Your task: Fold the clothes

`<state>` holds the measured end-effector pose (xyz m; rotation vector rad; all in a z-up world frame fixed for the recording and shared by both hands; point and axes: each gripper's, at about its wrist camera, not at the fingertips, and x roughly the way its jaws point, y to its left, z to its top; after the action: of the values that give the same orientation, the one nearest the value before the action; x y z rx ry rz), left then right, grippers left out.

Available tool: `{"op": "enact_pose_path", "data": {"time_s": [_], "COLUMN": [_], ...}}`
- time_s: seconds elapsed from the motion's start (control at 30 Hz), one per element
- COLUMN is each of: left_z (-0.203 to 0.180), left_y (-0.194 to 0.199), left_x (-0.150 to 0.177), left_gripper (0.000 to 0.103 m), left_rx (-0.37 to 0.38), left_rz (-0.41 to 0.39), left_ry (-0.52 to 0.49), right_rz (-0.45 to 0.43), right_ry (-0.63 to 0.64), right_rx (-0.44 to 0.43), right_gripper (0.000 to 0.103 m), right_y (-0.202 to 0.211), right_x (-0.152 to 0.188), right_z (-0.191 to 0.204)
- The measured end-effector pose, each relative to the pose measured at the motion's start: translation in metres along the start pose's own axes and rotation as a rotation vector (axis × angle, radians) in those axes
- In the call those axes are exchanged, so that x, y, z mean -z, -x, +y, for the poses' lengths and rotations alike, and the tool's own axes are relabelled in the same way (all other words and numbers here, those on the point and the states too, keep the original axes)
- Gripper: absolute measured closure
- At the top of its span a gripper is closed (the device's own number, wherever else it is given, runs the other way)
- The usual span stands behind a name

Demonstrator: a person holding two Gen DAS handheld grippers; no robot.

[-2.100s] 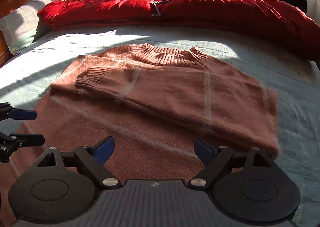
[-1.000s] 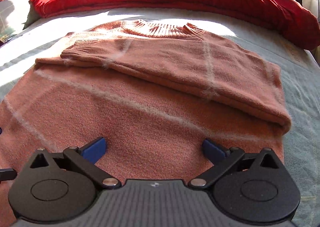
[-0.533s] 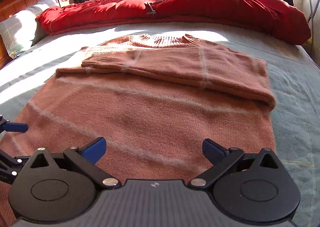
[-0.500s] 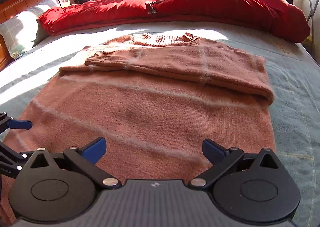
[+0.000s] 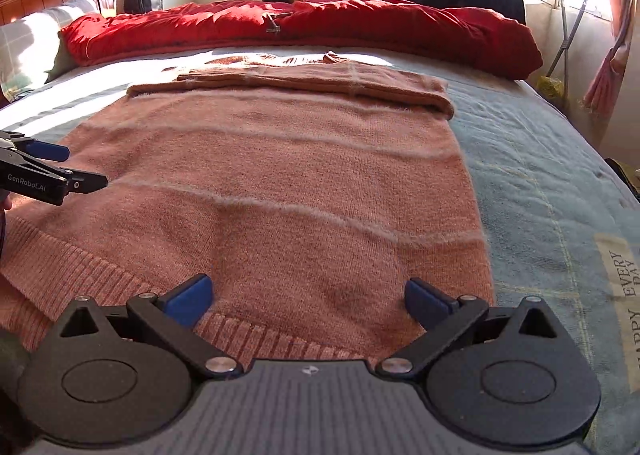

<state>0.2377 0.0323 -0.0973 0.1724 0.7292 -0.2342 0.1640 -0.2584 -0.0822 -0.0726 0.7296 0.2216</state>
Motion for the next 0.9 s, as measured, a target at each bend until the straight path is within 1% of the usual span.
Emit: {"op": "enact_pose_path", "data": {"time_s": [0.07,0.1,0.2,0.3,0.37,0.43,0.47,0.6,0.73,0.83,0.9], "left_z": [-0.003,-0.004,-0.015,-0.034,-0.045,-0.054,-0.056,-0.052,-0.051,-0.056,-0.064], "left_y": [0.017,0.027,0.054,0.070,0.071,0.071,0.071,0.089,0.103,0.104,0.103], "left_x": [0.008,0.012,0.024,0.037,0.047,0.057,0.064,0.080,0.089,0.089,0.088], "left_gripper": [0.001,0.001,0.001,0.001,0.001,0.001,0.001,0.001,0.001,0.001,0.001], "left_rx": [0.013,0.033,0.108,0.145,0.154,0.159,0.153,0.172,0.203,0.188,0.140], "left_rz": [-0.016,-0.029,-0.082,-0.113,-0.094,-0.071,-0.059,-0.069,-0.098,-0.125,-0.151], "left_ry": [-0.015,-0.026,-0.074,-0.132,-0.155,-0.173,-0.164,-0.127,-0.129,-0.155,-0.227], "right_rz": [-0.020,-0.029,-0.060,-0.091,-0.107,-0.089,-0.083,-0.101,-0.121,-0.127,-0.128], "right_ry": [-0.007,-0.008,0.011,0.030,0.043,0.053,0.054,0.028,0.026,0.034,0.037], "right_rx": [0.017,0.022,0.009,-0.005,-0.015,-0.024,-0.026,-0.046,-0.057,-0.052,-0.053], "right_gripper": [0.000,0.000,0.000,0.000,0.000,0.000,0.000,0.000,0.000,0.000,0.000], "right_y": [0.013,0.018,0.024,0.030,0.033,0.027,0.025,0.029,0.030,0.030,0.030], "right_x": [0.015,0.021,0.022,0.023,0.025,0.029,0.031,0.040,0.044,0.045,0.045], "right_z": [0.001,0.003,0.011,0.020,0.026,0.033,0.035,0.031,0.028,0.030,0.030]}}
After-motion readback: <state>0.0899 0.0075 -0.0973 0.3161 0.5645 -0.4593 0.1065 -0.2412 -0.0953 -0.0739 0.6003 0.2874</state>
